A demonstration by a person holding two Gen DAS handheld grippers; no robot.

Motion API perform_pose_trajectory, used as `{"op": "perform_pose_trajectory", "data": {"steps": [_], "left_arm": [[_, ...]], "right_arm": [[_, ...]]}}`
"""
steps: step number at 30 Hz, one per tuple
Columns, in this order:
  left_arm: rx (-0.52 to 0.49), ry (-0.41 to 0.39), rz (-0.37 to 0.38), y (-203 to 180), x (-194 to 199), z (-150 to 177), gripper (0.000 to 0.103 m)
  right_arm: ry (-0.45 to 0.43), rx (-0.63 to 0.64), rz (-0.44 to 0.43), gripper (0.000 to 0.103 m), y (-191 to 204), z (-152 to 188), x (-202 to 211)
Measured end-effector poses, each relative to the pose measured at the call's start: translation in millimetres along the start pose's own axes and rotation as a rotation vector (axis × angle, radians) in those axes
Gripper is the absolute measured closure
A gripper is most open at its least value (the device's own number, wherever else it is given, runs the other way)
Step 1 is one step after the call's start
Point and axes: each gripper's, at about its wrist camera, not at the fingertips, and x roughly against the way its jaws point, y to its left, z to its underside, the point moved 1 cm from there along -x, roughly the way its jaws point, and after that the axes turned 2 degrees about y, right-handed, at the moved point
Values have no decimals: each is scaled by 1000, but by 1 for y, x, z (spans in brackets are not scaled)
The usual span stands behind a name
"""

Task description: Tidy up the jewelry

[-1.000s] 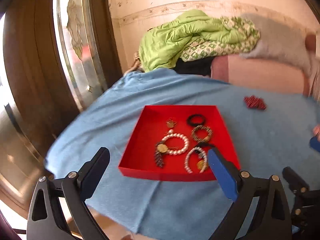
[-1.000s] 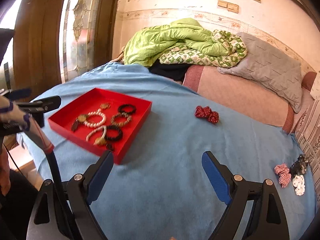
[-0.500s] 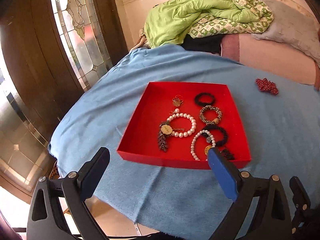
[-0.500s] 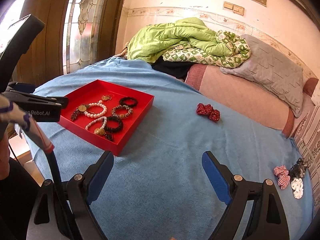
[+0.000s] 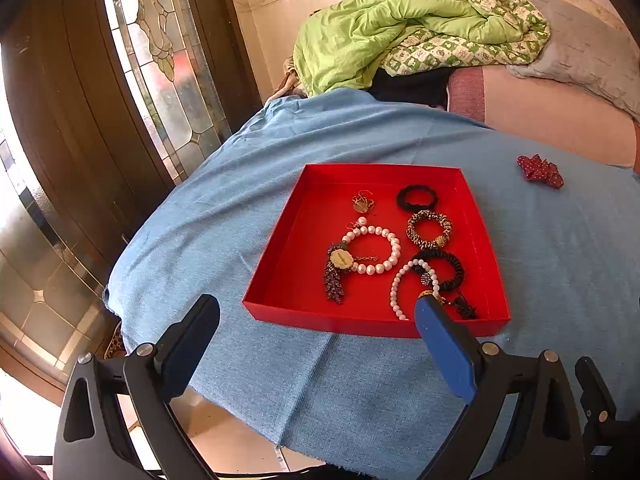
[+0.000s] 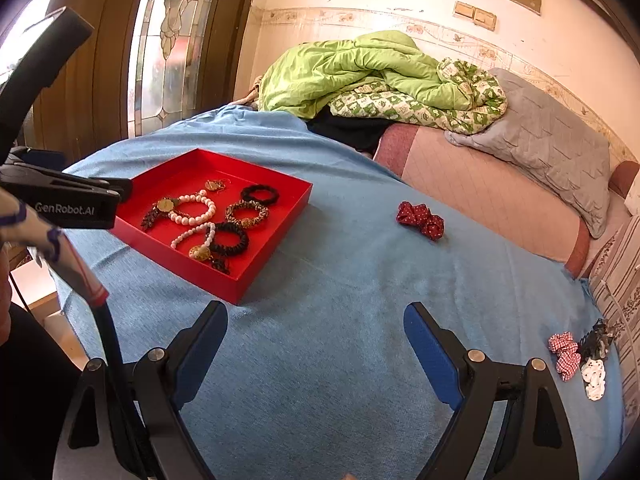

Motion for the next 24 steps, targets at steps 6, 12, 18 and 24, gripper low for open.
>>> {"op": "perform_pose_trajectory", "data": {"steps": [6,12,18,24], "left_arm": [[2,1,16,2,-1,-1,5],[-2,-7,45,-1,1,-3,5],[-17,-42,66,-2,9,-1,5],[-23,-51,62,-2,11,1,5]], "right_arm": [[-16,11,13,11,0,0,1],[-39,-26,8,11,-5,-5,10],[-70,-101,-12,11,-14,-12,24],[-78,-105,-11,11,-10,-10,30]]}}
